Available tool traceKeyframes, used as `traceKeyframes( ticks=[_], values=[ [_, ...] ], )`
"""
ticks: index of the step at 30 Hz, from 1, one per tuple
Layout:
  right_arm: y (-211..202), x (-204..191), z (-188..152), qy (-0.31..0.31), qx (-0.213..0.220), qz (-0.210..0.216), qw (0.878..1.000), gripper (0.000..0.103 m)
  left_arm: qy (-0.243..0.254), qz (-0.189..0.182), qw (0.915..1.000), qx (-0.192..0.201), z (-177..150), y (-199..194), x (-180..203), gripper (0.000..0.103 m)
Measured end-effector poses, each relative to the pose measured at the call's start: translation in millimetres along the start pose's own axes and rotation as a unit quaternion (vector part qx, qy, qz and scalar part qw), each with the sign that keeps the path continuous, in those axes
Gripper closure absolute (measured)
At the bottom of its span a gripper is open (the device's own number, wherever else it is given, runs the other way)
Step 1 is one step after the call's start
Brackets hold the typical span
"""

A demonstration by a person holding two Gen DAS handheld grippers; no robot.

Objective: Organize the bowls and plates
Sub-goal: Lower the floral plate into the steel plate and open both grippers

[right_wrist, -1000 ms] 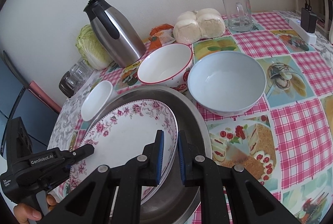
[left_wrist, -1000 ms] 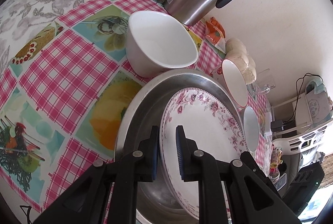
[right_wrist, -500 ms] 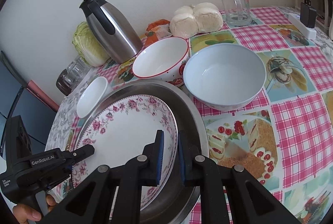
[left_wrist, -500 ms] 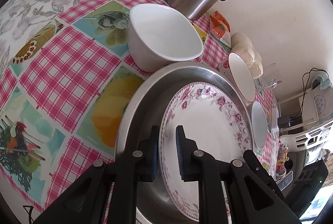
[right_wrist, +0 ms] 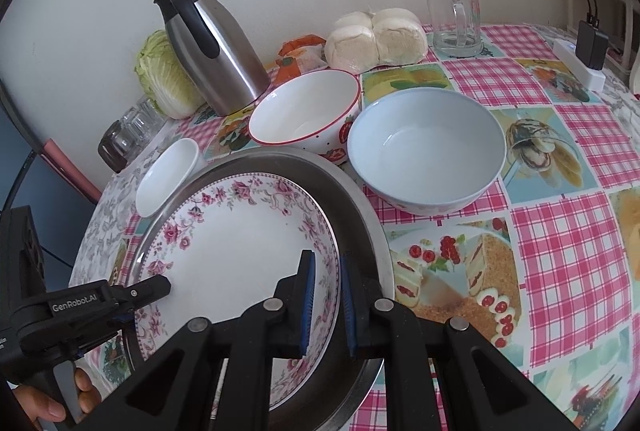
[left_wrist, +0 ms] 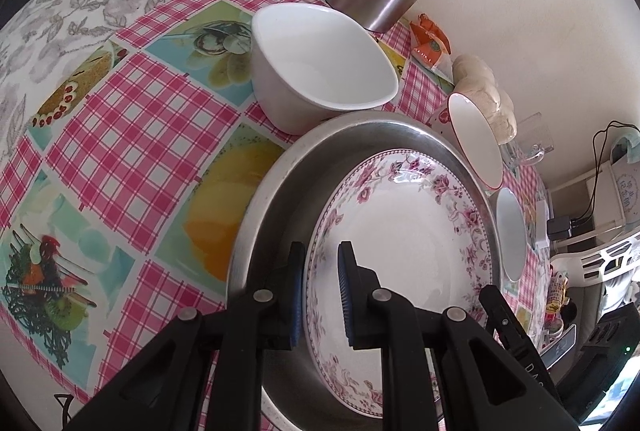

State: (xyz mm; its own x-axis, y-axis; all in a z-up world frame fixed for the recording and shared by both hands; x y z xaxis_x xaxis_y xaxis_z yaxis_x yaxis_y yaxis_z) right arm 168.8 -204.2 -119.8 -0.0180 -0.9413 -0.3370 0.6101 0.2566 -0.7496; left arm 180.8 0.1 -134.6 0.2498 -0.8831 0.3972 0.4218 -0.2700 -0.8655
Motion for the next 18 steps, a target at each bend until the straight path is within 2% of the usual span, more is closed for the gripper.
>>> traceKeyframes(
  ticks=[12, 18],
  values=[
    [-0.8, 1.9, 1.5, -0.007, -0.001, -0.012, 1.000, 0.088, 0.008, 0.016, 0.9998, -0.003, 0.1, 1.6, 1.1, 0.086],
    [-6.0, 5.2, 3.7, -0.002, 0.005, -0.015, 1.000, 0.086, 0.018, 0.029, 0.9994, 0.005, 2.1, -2.1, 2.0, 0.077]
  ],
)
Point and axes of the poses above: each gripper's, at about its wrist camera, not at the fingertips, and y roughly the way its jaws point, x to its right, z to its top, the point moved 9 cm from there along y, roughly the way its jaws point, and after that the axes turned 1 degree about z, right-handed, at the moved point
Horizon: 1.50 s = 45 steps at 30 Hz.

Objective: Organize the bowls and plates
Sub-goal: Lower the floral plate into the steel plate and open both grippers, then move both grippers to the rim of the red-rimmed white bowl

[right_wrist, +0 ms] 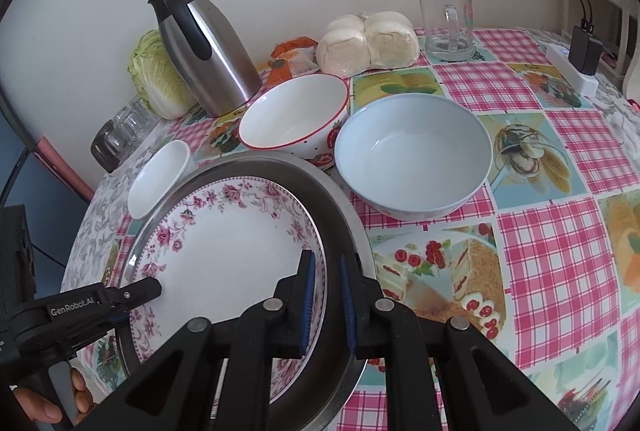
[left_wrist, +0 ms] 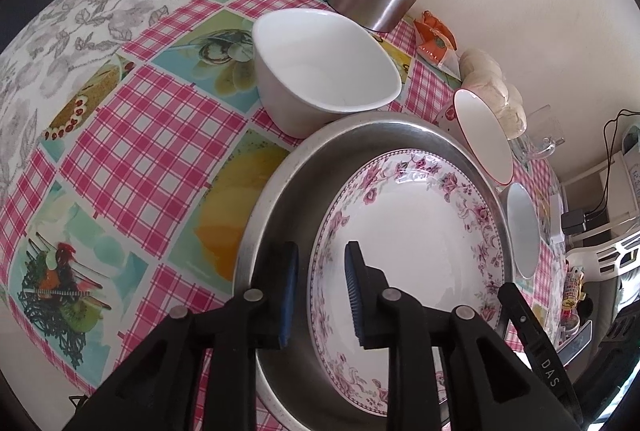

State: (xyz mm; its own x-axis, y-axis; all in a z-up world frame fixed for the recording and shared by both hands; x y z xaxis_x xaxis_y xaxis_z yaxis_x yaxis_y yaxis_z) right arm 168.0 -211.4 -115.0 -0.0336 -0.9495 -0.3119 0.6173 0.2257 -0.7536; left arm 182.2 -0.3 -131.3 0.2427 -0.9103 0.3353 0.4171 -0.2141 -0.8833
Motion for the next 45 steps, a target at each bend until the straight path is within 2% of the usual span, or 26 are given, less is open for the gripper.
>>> traceKeyframes(
  ticks=[11, 13, 15, 17, 19, 20, 21, 24, 27, 32, 34, 38, 42, 45],
  values=[
    [-40, -11, 25, -0.018, 0.051, -0.001, 0.999, 0.086, 0.027, 0.012, 0.9988, 0.039, 4, -27, 10, 0.069],
    [-44, -12, 27, -0.024, 0.055, -0.009, 0.998, 0.085, 0.034, 0.020, 0.9979, 0.051, 5, -33, 12, 0.049],
    [-45, -12, 27, -0.029, 0.055, -0.014, 0.998, 0.080, 0.042, 0.029, 0.9968, 0.062, 6, -36, 13, 0.040],
    [-43, -11, 25, -0.035, 0.050, -0.024, 0.998, 0.075, 0.051, 0.045, 0.9955, 0.066, 7, -38, 14, 0.036],
    [-42, -10, 23, -0.040, 0.047, -0.031, 0.998, 0.064, 0.056, 0.058, 0.9945, 0.067, 7, -37, 14, 0.031],
    [-41, -9, 23, -0.041, 0.045, -0.033, 0.998, 0.053, 0.058, 0.063, 0.9942, 0.065, 6, -37, 13, 0.031],
    [-41, -9, 22, -0.041, 0.045, -0.034, 0.998, 0.047, 0.060, 0.067, 0.9939, 0.063, 6, -35, 12, 0.031],
    [-39, -8, 21, -0.048, 0.040, -0.042, 0.997, 0.043, 0.061, 0.082, 0.9929, 0.060, 6, -33, 9, 0.030],
    [-36, -5, 19, -0.053, 0.033, -0.056, 0.997, 0.034, 0.058, 0.092, 0.9921, 0.062, 6, -32, 6, 0.019],
    [-30, 0, 14, -0.050, 0.019, -0.062, 0.997, 0.028, 0.052, 0.103, 0.9914, 0.061, 7, -30, 0, 0.016],
    [-29, 2, 13, -0.048, 0.014, -0.064, 0.997, 0.026, 0.051, 0.110, 0.9909, 0.058, 7, -27, -2, 0.011],
    [-26, 5, 11, -0.044, 0.009, -0.068, 0.997, 0.013, 0.050, 0.127, 0.9889, 0.059, 7, -25, -7, 0.010],
    [-25, 8, 11, -0.038, 0.007, -0.068, 0.997, 0.008, 0.046, 0.138, 0.9874, 0.062, 7, -26, -13, 0.008],
    [-24, 10, 10, -0.035, 0.004, -0.071, 0.997, 0.005, 0.044, 0.154, 0.9850, 0.064, 8, -26, -17, 0.001]
  ],
)
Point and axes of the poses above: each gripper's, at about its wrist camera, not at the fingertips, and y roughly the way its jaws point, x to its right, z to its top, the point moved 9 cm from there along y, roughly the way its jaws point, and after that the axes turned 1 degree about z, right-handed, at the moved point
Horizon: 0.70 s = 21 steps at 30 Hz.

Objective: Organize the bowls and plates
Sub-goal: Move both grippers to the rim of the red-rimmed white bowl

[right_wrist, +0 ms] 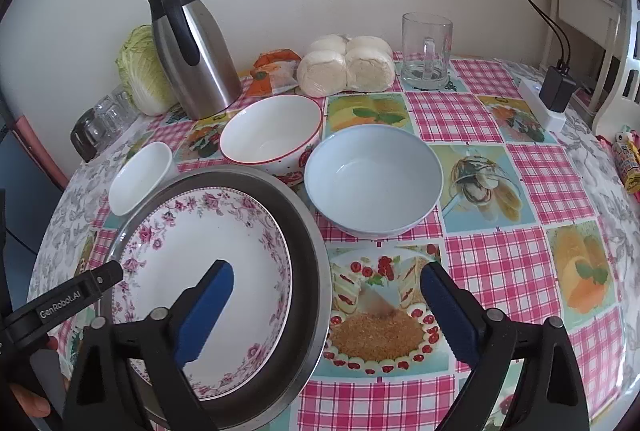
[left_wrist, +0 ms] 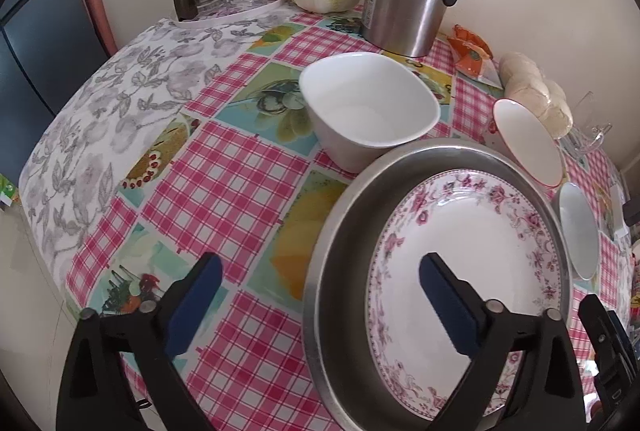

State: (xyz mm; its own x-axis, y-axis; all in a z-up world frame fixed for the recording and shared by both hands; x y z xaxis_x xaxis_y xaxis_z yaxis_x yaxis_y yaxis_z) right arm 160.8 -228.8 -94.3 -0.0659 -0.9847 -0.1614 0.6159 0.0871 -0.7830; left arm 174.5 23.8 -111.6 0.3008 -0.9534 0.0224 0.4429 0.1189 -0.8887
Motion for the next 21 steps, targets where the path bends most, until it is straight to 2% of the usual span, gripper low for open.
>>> traceKeyframes(
  ticks=[2, 14, 18, 21],
  values=[
    [0, 2, 0, 0.002, 0.000, -0.003, 1.000, 0.000, -0.002, 0.007, 1.0000, -0.002, 0, 1, -2, 0.000],
    [1, 7, -1, 0.012, -0.002, -0.007, 1.000, 0.000, -0.016, -0.004, 0.9998, 0.013, 5, 0, -2, 0.000],
    [0, 7, -1, 0.012, 0.007, -0.009, 1.000, 0.000, -0.010, -0.006, 0.9983, 0.057, 13, -10, 2, 0.000],
    [-3, 10, 2, 0.019, 0.021, -0.014, 0.999, 0.000, 0.001, -0.008, 0.9937, 0.112, 21, -24, 8, 0.000]
  ],
)
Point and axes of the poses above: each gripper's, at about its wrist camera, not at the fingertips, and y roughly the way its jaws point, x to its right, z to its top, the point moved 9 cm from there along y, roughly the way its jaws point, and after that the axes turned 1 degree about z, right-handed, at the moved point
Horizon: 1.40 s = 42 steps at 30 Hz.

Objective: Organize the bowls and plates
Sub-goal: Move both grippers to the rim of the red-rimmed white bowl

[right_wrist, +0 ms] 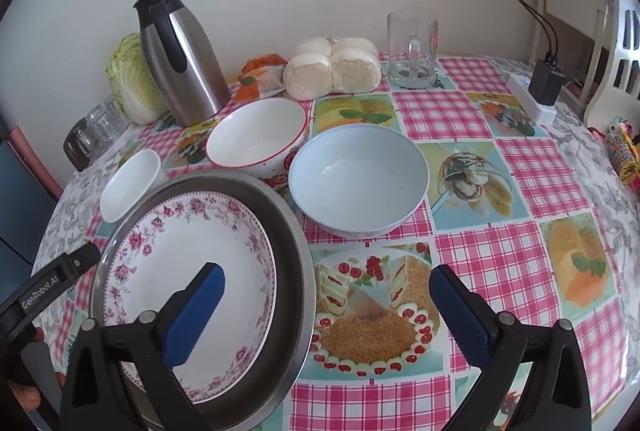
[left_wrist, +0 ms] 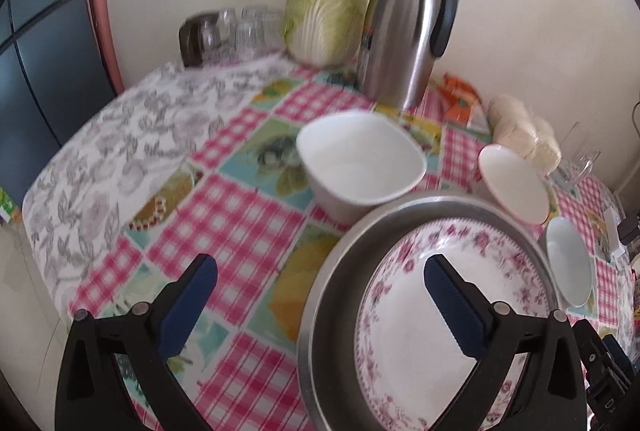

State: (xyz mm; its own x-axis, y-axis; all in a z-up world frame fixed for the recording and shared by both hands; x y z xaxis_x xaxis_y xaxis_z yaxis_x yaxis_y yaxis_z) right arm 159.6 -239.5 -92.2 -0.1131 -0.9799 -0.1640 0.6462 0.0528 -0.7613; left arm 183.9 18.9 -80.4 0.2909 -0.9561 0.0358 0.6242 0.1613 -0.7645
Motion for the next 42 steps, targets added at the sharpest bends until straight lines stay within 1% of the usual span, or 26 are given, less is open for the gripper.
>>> traceKeyframes(
  ticks=[1, 3, 5, 7, 9, 10, 11, 13, 17, 21, 25, 30, 32, 34, 35, 37, 38, 39, 41, 42],
  values=[
    [-1, 1, 1, 0.002, 0.002, -0.001, 1.000, 0.000, 0.004, -0.001, 0.9999, 0.014, 3, -4, 3, 0.000],
    [-3, 4, 4, 0.009, 0.007, -0.001, 1.000, 0.000, 0.009, -0.016, 0.9996, 0.021, 8, -8, 9, 0.000],
    [-4, 6, 6, 0.011, 0.015, -0.002, 1.000, 0.000, 0.006, -0.048, 0.9988, 0.011, 11, -8, 16, 0.000],
    [-3, 7, 8, 0.013, 0.013, -0.003, 1.000, 0.000, -0.001, -0.080, 0.9968, -0.002, 13, -5, 22, 0.000],
    [-1, 7, 11, 0.021, 0.010, 0.009, 1.000, 0.000, -0.006, -0.104, 0.9945, -0.013, 16, -3, 28, 0.000],
    [1, 6, 12, 0.025, 0.007, 0.017, 1.000, 0.000, -0.006, -0.111, 0.9938, -0.011, 18, -2, 31, 0.000],
    [2, 6, 13, 0.027, 0.005, 0.018, 0.999, 0.000, -0.008, -0.111, 0.9937, -0.006, 19, -3, 34, 0.000],
    [4, 7, 17, 0.021, 0.007, 0.012, 1.000, 0.000, 0.004, -0.117, 0.9931, 0.010, 26, -8, 43, 0.000],
    [1, 5, 34, 0.001, 0.031, -0.003, 1.000, 0.000, 0.032, -0.130, 0.9903, 0.036, 42, -14, 60, 0.000],
    [-1, 2, 54, -0.012, 0.046, -0.003, 0.999, 0.000, 0.052, -0.144, 0.9871, 0.046, 60, -15, 75, 0.000],
    [-2, 1, 78, -0.025, 0.058, -0.007, 0.998, 0.000, 0.078, -0.146, 0.9852, 0.043, 79, -13, 88, 0.000],
    [2, 0, 107, -0.001, 0.059, 0.035, 0.998, 0.000, 0.109, -0.161, 0.9809, 0.009, 95, -4, 105, 0.000],
    [6, -1, 116, -0.007, 0.056, 0.033, 0.998, 0.000, 0.123, -0.155, 0.9803, -0.006, 97, 2, 110, 0.000],
    [14, -6, 123, -0.015, 0.045, 0.038, 0.998, 0.000, 0.135, -0.138, 0.9811, -0.006, 100, 7, 114, 0.000],
    [18, -7, 125, -0.017, 0.040, 0.042, 0.998, 0.001, 0.143, -0.137, 0.9802, -0.008, 100, 9, 117, 0.000],
    [29, -8, 128, -0.018, 0.028, 0.045, 0.998, 0.008, 0.158, -0.137, 0.9775, -0.027, 98, 18, 124, 0.001],
    [35, -9, 129, -0.019, 0.021, 0.042, 0.999, 0.017, 0.162, -0.133, 0.9772, -0.036, 96, 23, 127, 0.001],
    [43, -10, 129, -0.020, 0.011, 0.042, 0.999, 0.024, 0.165, -0.129, 0.9768, -0.045, 94, 29, 130, 0.002],
    [57, -11, 128, -0.023, -0.005, 0.040, 0.999, 0.027, 0.164, -0.135, 0.9748, -0.066, 89, 40, 135, 0.014],
    [62, -11, 127, -0.025, -0.011, 0.039, 0.999, 0.031, 0.159, -0.139, 0.9740, -0.082, 85, 48, 137, 0.027]
  ],
)
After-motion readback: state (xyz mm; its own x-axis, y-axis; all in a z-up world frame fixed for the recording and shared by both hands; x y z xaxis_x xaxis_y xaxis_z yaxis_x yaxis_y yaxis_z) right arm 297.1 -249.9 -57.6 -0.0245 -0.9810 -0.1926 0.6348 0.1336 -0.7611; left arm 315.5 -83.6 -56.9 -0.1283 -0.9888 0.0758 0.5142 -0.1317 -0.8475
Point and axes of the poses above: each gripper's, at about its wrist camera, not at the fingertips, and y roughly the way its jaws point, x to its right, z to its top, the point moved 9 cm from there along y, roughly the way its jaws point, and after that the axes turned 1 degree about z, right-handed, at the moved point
